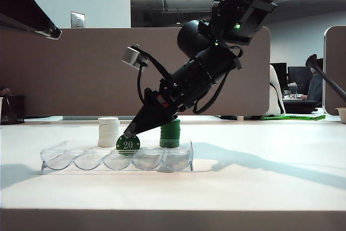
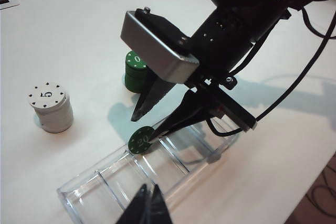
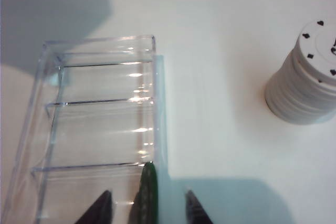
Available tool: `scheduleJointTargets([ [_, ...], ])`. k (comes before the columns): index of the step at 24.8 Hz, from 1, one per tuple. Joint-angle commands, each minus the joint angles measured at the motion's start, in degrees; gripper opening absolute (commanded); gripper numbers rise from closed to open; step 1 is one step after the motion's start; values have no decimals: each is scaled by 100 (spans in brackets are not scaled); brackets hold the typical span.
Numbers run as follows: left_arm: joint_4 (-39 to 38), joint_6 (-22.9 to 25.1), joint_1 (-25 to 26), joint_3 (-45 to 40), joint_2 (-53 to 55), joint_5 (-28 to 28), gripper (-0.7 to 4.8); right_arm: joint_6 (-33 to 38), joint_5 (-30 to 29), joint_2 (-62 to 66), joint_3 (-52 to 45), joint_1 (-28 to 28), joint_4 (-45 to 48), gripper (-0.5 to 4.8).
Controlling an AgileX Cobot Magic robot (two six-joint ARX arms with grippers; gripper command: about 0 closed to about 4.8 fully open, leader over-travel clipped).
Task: Pick up the chip in the box and place it on the pile of chips with the same color.
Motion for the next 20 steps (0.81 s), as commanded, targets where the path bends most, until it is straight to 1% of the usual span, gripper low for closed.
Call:
scheduleJointTargets([
  [1,37,0,-7,22,-9,31,-6,70,11,31,13,7,188,180],
  [9,39,2,-7,22,-9,31,-6,81,179,66,13,7,271,180],
  [13,39,2,-7,22,-9,33,-6,208,278,122,13,7,433,179],
  [20,39,4,-7,22,-9,33,-6,356,282,205,13,9,481,175],
])
